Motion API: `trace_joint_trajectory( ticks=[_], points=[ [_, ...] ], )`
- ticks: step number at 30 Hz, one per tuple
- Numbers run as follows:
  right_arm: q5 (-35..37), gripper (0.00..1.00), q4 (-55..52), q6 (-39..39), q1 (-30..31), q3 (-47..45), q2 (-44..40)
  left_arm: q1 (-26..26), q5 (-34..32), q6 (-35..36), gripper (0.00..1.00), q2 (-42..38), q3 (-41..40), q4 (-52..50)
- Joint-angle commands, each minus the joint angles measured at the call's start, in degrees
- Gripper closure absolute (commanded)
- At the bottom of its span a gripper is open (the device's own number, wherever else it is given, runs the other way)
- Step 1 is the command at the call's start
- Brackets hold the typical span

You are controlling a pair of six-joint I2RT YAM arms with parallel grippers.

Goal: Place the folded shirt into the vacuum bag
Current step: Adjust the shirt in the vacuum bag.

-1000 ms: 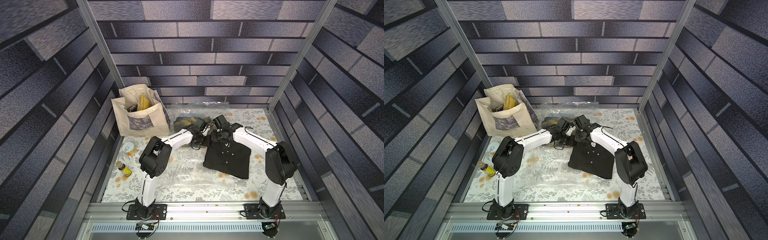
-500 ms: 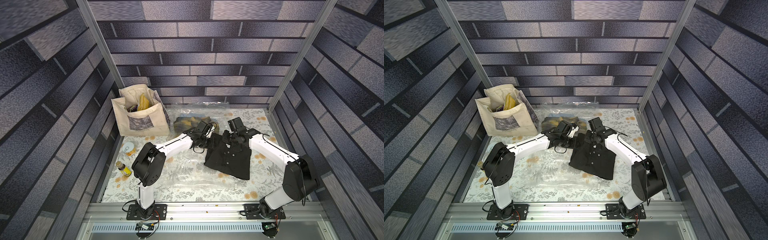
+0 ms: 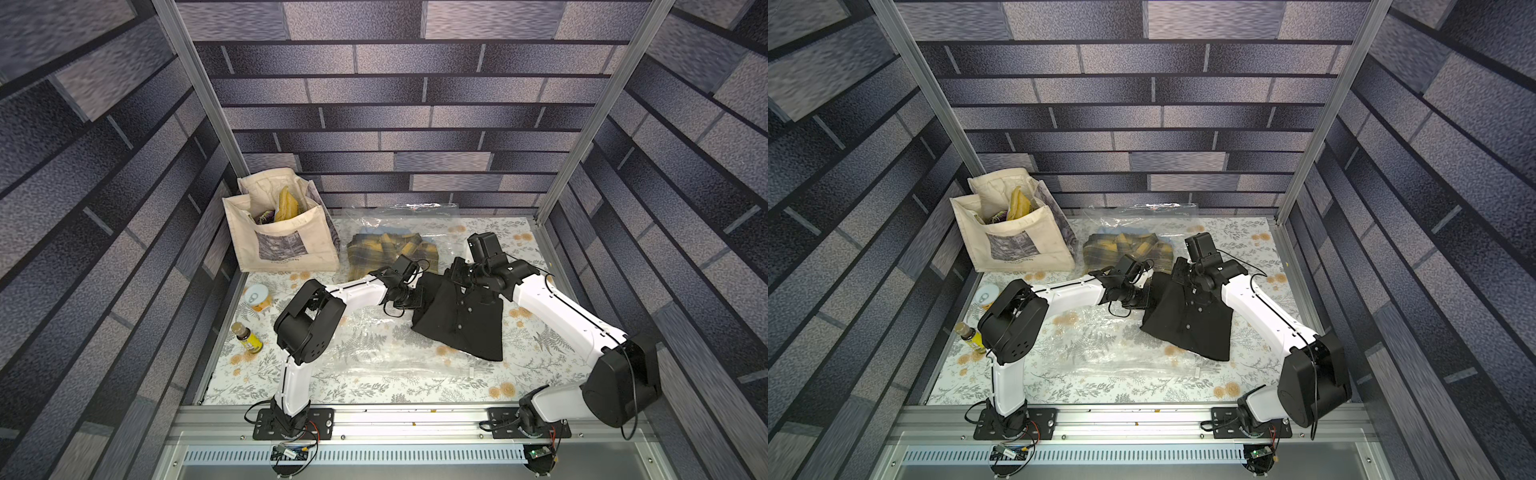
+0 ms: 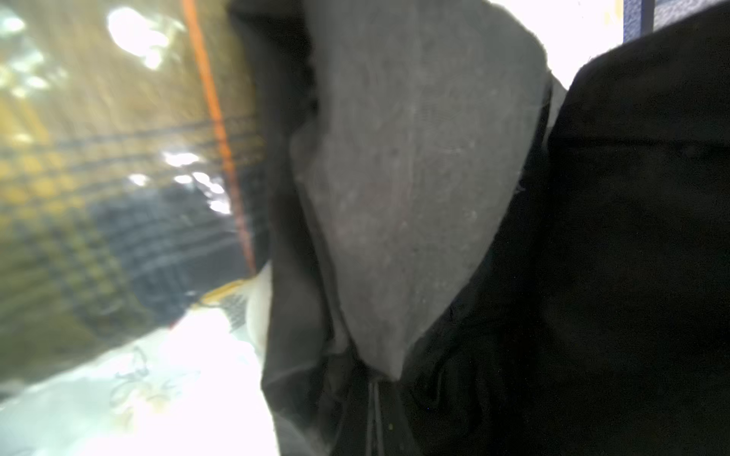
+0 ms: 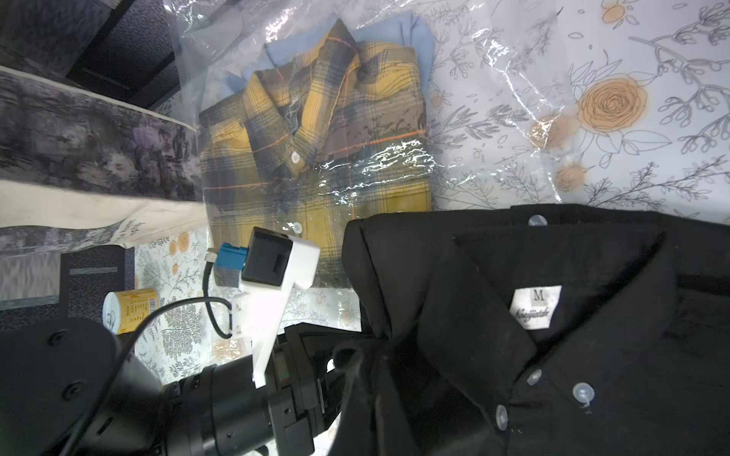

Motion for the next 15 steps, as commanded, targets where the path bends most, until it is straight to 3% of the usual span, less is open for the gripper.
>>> trace_joint_trajectory(
  ticks=[1,7,15],
  points=[
    [-1.2,0.94,-0.2,-0.2,-0.1,1.4,0.6,-1.6,1.1,0.4,1.00,0.8,1.4,-0.8],
    [0.2,0.94,3.5,2.0,1.1,3.0,5.6,-3.2,0.8,-2.5,0.98,1.7,-1.6,0.4],
    [0.3,0.94,11.2,6.1,3.8,3.8,15.8,0.8,0.8,-2.6,0.81,-0.7,-2.5,-1.3]
  ],
)
